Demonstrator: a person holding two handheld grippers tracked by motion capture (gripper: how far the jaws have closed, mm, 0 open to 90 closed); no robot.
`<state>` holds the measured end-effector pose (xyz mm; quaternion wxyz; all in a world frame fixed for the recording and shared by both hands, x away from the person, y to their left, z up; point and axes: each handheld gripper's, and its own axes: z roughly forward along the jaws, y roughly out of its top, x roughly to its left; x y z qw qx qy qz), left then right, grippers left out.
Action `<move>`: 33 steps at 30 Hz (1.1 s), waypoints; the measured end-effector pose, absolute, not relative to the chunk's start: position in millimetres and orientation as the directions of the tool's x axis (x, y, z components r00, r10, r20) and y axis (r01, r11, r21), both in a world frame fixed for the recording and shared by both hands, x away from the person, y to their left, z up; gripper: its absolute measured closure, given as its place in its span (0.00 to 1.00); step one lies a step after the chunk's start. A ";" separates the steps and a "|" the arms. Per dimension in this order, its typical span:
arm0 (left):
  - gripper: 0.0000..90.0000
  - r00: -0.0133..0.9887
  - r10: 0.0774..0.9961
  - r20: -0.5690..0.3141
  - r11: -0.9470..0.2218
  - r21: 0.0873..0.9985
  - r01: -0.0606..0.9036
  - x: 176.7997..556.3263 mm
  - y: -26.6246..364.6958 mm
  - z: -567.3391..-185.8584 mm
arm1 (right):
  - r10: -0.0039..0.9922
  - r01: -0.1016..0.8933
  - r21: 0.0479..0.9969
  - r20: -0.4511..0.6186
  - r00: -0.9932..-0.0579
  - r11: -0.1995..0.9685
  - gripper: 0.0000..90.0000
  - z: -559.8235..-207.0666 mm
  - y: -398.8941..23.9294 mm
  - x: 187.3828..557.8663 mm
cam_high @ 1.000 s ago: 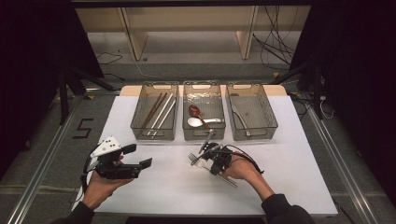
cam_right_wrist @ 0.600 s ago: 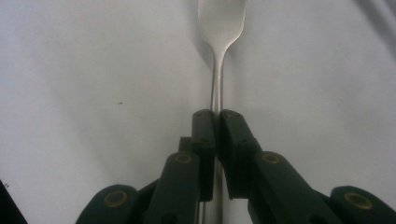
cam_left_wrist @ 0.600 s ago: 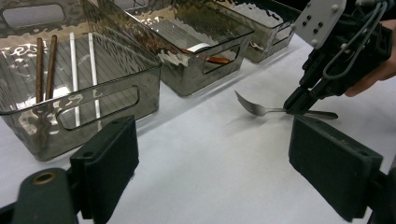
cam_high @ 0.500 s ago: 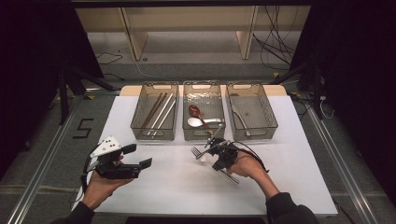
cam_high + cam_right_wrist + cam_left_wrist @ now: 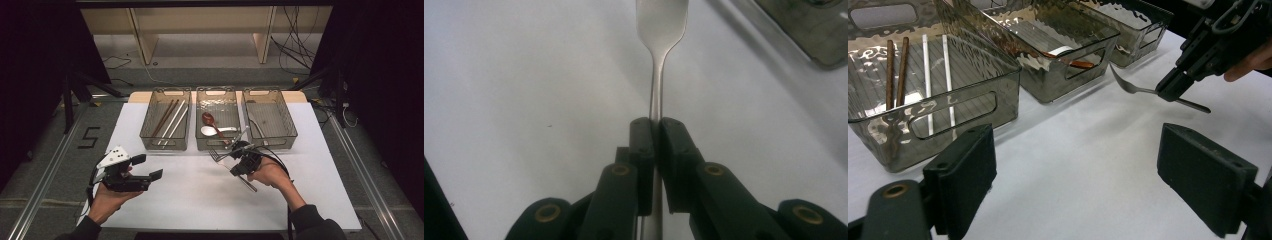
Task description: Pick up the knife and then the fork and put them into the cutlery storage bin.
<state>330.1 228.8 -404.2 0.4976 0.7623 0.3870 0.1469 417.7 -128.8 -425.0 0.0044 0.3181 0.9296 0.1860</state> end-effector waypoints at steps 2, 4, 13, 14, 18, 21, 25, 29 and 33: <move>0.17 0.658 0.736 -0.161 -0.206 0.873 0.443 330.0 228.8 -404.1 | 0.597 0.593 0.361 0.116 -0.794 0.719 0.94 -421.9 -131.7 417.9; 0.17 0.658 0.736 -0.161 -0.206 0.873 0.443 330.0 228.7 -404.1 | 0.601 0.595 0.374 0.116 -0.791 0.712 0.94 -418.5 -134.6 418.3; 0.17 0.655 0.737 -0.164 -0.200 0.874 0.443 330.0 228.6 -404.0 | 0.622 0.601 0.433 0.111 -0.775 0.671 0.94 -402.3 -149.8 421.0; 0.17 0.656 0.737 -0.164 -0.200 0.873 0.444 330.0 228.6 -404.1 | 0.626 0.603 0.438 0.109 -0.772 0.667 0.94 -400.9 -151.9 421.5; 0.17 0.658 0.736 -0.160 -0.206 0.873 0.443 330.0 228.9 -403.9 | 0.640 0.610 0.457 0.110 -0.761 0.647 0.94 -396.0 -158.9 422.7; 0.17 0.655 0.737 -0.164 -0.200 0.874 0.444 329.9 228.6 -404.0 | 0.649 0.614 0.473 0.110 -0.753 0.632 0.94 -393.1 -163.8 423.8; 0.17 0.658 0.736 -0.159 -0.206 0.873 0.442 329.9 228.8 -403.8 | 0.659 0.620 0.480 0.110 -0.744 0.620 0.94 -391.2 -170.0 425.4; 0.17 0.656 0.737 -0.163 -0.200 0.874 0.443 329.9 228.6 -403.8 | 0.671 0.627 0.492 0.112 -0.733 0.604 0.94 -389.2 -175.7 427.0; 0.17 0.658 0.736 -0.159 -0.206 0.873 0.442 329.8 228.8 -403.8 | 0.682 0.634 0.500 0.111 -0.723 0.590 0.94 -387.3 -180.9 428.4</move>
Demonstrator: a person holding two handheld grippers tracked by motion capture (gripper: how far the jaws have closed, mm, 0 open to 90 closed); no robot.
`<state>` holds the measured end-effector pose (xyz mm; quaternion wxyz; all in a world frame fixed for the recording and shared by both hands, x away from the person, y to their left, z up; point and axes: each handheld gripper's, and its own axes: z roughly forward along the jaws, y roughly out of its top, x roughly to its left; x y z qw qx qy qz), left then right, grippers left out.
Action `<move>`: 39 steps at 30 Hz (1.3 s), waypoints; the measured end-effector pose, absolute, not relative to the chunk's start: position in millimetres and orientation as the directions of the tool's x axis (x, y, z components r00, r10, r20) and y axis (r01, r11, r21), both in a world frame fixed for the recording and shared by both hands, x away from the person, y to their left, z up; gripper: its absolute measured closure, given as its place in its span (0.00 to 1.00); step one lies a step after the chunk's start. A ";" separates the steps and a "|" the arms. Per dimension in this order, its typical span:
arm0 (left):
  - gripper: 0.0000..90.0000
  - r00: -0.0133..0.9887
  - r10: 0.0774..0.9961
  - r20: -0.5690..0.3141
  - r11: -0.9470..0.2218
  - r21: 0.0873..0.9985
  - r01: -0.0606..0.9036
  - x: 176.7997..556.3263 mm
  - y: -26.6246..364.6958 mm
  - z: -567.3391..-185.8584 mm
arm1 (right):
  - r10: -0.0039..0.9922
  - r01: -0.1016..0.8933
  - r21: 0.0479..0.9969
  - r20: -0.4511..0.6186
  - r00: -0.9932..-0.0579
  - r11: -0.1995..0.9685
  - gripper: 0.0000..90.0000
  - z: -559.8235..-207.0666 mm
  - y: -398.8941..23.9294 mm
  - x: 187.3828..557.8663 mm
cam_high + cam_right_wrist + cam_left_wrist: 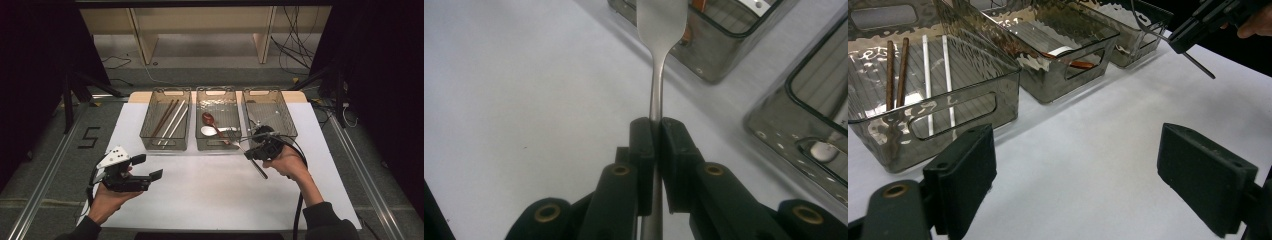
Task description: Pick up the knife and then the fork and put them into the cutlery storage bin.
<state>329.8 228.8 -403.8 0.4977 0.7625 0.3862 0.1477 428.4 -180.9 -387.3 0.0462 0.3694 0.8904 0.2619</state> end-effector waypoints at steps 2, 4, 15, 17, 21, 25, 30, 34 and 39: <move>0.17 0.658 0.736 -0.158 -0.207 0.873 0.442 329.8 228.7 -403.7 | 0.685 0.634 0.508 0.113 -0.720 0.583 0.94 -386.6 -183.5 429.0; 0.17 0.658 0.736 -0.159 -0.207 0.873 0.442 329.8 228.7 -403.7 | 0.691 0.639 0.510 0.115 -0.714 0.576 0.94 -385.7 -186.2 429.6; 0.17 0.659 0.735 -0.159 -0.208 0.873 0.441 329.8 228.5 -403.8 | 0.725 0.653 0.550 0.119 -0.679 0.521 0.94 -379.2 -205.8 433.9; 0.17 0.658 0.736 -0.158 -0.208 0.873 0.442 329.7 228.5 -403.8 | 0.735 0.659 0.554 0.119 -0.667 0.508 0.94 -377.9 -209.9 434.6; 0.17 0.659 0.735 -0.158 -0.208 0.873 0.442 329.8 228.3 -403.9 | 0.758 0.671 0.567 0.120 -0.641 0.478 0.94 -375.7 -219.5 436.8; 0.17 0.659 0.736 -0.158 -0.208 0.872 0.442 329.8 228.1 -404.0 | 0.777 0.683 0.578 0.128 -0.616 0.446 0.94 -374.1 -229.5 438.6; 0.17 0.658 0.737 -0.158 -0.207 0.873 0.441 329.9 227.8 -404.4 | 0.796 0.693 0.590 0.133 -0.590 0.414 0.94 -372.7 -239.2 440.4; 0.17 0.660 0.735 -0.157 -0.205 0.876 0.436 329.2 227.4 -403.8 | 0.808 0.700 0.592 0.133 -0.574 0.400 0.94 -372.4 -245.3 443.0; 0.17 0.653 0.740 -0.163 -0.195 0.876 0.440 329.7 228.7 -404.6 | 0.823 0.706 0.601 0.135 -0.552 0.375 0.94 -368.3 -252.7 448.9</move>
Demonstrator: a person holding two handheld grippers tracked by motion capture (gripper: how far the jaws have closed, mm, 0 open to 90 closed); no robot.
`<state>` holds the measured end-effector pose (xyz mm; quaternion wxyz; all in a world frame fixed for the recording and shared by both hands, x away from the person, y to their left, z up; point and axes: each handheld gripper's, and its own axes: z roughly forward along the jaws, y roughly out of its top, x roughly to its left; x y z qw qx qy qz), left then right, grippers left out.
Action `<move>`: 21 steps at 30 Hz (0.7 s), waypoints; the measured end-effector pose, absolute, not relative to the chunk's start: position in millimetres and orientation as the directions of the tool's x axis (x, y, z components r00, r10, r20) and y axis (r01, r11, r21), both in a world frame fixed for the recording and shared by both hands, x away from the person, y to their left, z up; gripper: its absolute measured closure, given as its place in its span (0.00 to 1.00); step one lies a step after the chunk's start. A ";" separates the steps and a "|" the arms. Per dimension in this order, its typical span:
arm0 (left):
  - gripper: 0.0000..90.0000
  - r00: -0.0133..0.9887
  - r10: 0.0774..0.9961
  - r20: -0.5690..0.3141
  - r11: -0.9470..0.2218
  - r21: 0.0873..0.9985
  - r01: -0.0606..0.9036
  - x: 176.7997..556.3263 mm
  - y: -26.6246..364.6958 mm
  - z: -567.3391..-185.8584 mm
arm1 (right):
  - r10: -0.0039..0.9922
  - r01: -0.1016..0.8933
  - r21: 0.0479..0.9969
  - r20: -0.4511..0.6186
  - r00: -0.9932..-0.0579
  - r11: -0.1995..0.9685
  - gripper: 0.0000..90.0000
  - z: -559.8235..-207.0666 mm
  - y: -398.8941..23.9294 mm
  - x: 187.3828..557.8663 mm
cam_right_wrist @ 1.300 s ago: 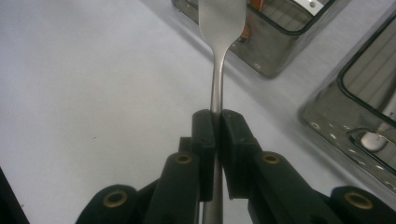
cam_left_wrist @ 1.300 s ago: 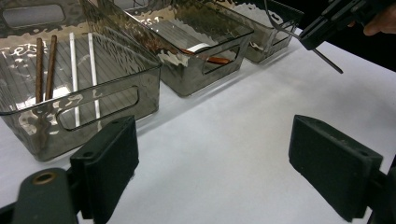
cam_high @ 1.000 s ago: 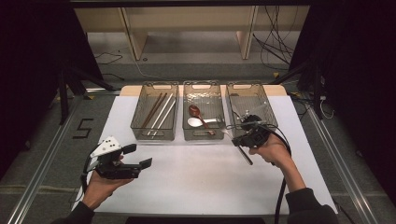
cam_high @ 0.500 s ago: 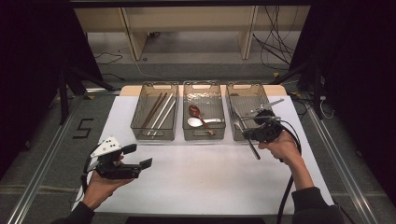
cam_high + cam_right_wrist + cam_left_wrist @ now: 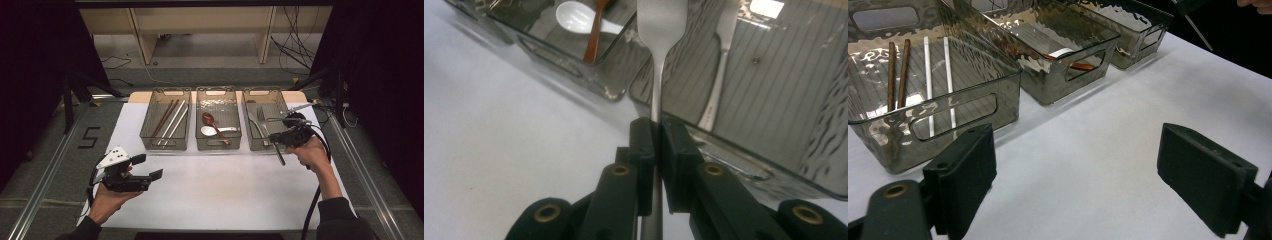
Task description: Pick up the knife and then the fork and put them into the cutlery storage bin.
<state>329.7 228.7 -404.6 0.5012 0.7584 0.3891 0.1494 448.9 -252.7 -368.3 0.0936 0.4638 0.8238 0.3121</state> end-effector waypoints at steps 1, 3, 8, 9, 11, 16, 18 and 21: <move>0.17 0.654 0.739 -0.160 -0.200 0.875 0.441 329.7 229.0 -404.7 | 0.825 0.706 0.606 0.139 -0.548 0.367 0.94 -367.0 -254.5 450.8; 0.17 0.655 0.739 -0.161 -0.200 0.875 0.441 329.8 228.6 -404.7 | 0.832 0.709 0.613 0.147 -0.535 0.348 0.94 -364.1 -257.7 455.1; 0.17 0.655 0.738 -0.162 -0.201 0.874 0.442 330.2 228.6 -405.1 | 0.847 0.719 0.612 0.143 -0.512 0.331 0.94 -356.5 -259.4 469.0; 0.17 0.655 0.738 -0.162 -0.201 0.874 0.442 330.2 228.7 -405.0 | 0.848 0.720 0.611 0.143 -0.510 0.329 0.94 -355.4 -259.3 471.0; 0.17 0.656 0.737 -0.164 -0.199 0.875 0.442 330.0 228.8 -404.9 | 0.854 0.722 0.610 0.139 -0.502 0.325 0.94 -352.8 -258.9 476.5; 0.17 0.657 0.737 -0.163 -0.201 0.874 0.442 330.2 228.7 -405.2 | 0.867 0.727 0.613 0.133 -0.480 0.309 0.94 -348.2 -256.1 490.1; 0.17 0.657 0.736 -0.162 -0.202 0.874 0.442 330.3 228.8 -405.1 | 0.871 0.729 0.612 0.129 -0.474 0.306 0.94 -347.3 -254.7 495.5; 0.17 0.657 0.736 -0.162 -0.202 0.874 0.442 330.2 228.7 -405.2 | 0.878 0.733 0.615 0.133 -0.460 0.291 0.94 -346.4 -253.8 502.9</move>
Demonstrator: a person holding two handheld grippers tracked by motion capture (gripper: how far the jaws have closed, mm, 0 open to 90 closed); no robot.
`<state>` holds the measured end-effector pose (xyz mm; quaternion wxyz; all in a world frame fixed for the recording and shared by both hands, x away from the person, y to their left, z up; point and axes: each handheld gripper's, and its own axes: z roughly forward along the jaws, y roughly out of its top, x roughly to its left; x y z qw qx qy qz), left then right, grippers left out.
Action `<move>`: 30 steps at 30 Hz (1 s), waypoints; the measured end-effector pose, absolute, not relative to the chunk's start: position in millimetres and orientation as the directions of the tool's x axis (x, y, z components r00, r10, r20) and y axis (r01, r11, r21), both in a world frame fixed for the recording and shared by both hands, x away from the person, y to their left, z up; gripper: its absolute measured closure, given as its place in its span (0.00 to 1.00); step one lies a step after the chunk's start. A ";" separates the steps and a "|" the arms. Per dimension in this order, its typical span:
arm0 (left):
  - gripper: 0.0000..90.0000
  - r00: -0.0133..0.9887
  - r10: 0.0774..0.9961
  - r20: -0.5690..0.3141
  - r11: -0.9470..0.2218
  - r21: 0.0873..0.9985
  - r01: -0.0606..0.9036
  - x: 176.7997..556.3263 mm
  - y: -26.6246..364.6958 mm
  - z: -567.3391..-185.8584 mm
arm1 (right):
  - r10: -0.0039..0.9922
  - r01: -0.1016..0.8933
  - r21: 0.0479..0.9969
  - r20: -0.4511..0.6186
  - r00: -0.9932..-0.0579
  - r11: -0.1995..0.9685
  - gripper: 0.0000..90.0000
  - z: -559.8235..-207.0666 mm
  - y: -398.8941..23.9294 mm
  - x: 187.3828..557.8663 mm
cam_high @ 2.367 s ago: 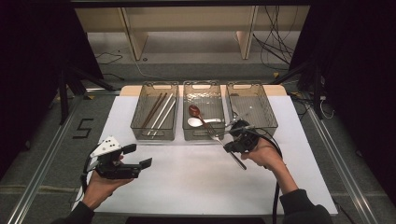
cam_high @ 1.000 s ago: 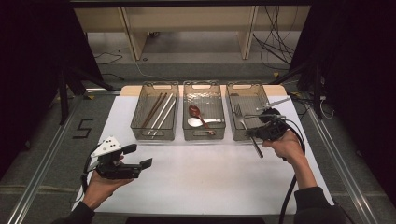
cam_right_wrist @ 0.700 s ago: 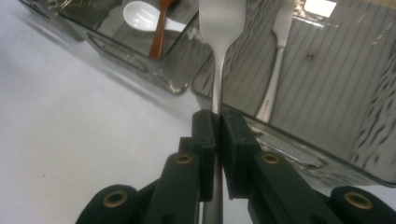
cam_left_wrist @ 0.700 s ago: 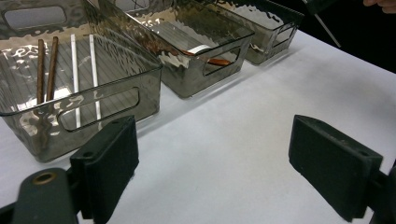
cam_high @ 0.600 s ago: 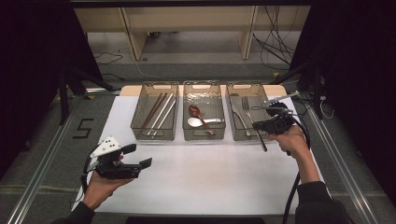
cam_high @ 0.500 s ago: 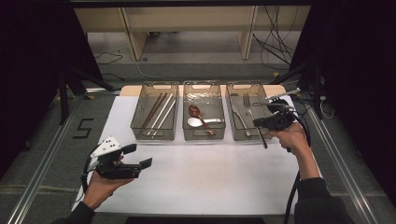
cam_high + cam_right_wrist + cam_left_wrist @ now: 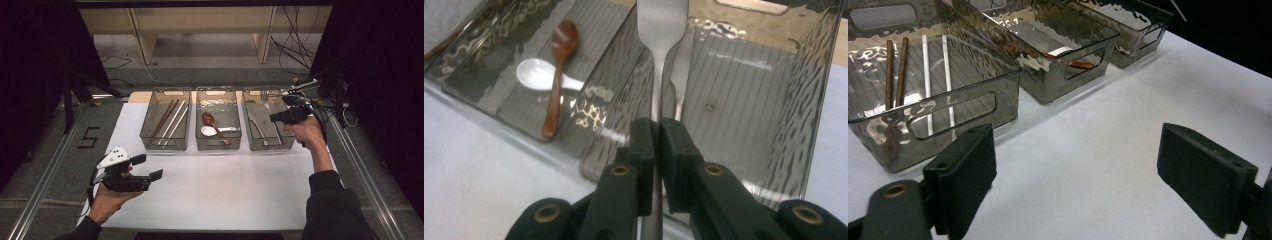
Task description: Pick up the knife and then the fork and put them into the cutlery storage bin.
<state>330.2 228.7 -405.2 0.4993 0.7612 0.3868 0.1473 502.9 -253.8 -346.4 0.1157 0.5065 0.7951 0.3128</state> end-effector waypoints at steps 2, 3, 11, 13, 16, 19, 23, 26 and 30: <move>0.17 0.658 0.736 -0.162 -0.203 0.874 0.442 330.2 228.7 -405.1 | 0.881 0.735 0.615 0.134 -0.453 0.285 0.94 -346.2 -252.9 507.4; 0.17 0.658 0.736 -0.161 -0.203 0.874 0.441 330.2 228.8 -405.1 | 0.884 0.738 0.613 0.134 -0.448 0.281 0.94 -346.1 -252.1 509.6; 0.17 0.658 0.735 -0.163 -0.200 0.875 0.440 330.3 228.9 -405.0 | 0.899 0.759 0.589 0.118 -0.421 0.278 0.94 -343.1 -246.8 526.0; 0.17 0.658 0.735 -0.163 -0.200 0.875 0.440 330.3 229.0 -405.0 | 0.903 0.763 0.586 0.117 -0.414 0.273 0.94 -342.5 -245.9 529.6; 0.17 0.658 0.735 -0.162 -0.200 0.875 0.440 330.3 229.1 -404.9 | 0.907 0.768 0.581 0.114 -0.405 0.270 0.94 -342.1 -244.9 534.2; 0.17 0.659 0.735 -0.162 -0.201 0.875 0.440 330.3 229.2 -405.0 | 0.910 0.773 0.573 0.106 -0.401 0.274 0.94 -342.9 -243.4 538.0; 0.17 0.656 0.736 -0.166 -0.195 0.877 0.440 330.3 228.9 -404.9 | 0.914 0.778 0.568 0.103 -0.393 0.270 0.94 -343.9 -241.2 542.2; 0.17 0.657 0.736 -0.165 -0.195 0.877 0.439 330.1 228.7 -404.8 | 0.916 0.780 0.567 0.103 -0.387 0.266 0.94 -344.6 -239.4 545.1; 0.17 0.657 0.735 -0.166 -0.195 0.877 0.440 330.2 229.0 -404.8 | 0.921 0.776 0.574 0.092 -0.378 0.261 0.94 -346.4 -237.5 547.6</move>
